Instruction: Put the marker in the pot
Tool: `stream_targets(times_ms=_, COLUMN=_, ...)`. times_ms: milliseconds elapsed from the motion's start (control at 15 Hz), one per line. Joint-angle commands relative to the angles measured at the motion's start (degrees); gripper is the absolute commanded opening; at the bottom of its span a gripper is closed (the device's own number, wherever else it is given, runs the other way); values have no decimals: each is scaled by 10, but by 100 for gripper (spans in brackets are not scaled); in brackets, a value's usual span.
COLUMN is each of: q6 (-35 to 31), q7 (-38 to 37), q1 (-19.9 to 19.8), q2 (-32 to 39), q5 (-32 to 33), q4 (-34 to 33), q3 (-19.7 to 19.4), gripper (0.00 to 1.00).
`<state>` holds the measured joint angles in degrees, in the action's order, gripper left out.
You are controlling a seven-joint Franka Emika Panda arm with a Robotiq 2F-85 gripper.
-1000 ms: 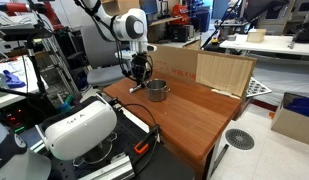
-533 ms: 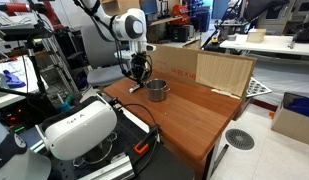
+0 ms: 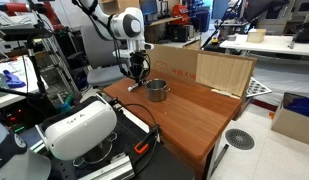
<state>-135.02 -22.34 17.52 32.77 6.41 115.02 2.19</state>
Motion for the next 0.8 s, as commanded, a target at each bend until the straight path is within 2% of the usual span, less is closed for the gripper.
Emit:
stream_targets(times_ms=0, q6=0, q7=-8, q1=13, q2=-41, q5=11, q4=24, q3=1, gripper=5)
stream_targets(times_ms=400, q6=-23, q7=-15, q1=11, q2=-142, q5=10, q4=78, q3=14, gripper=5)
stream_targets(times_ms=733, q6=-77, q7=-52, q1=-5, q2=-228, q5=27, q4=127, q3=8, gripper=5)
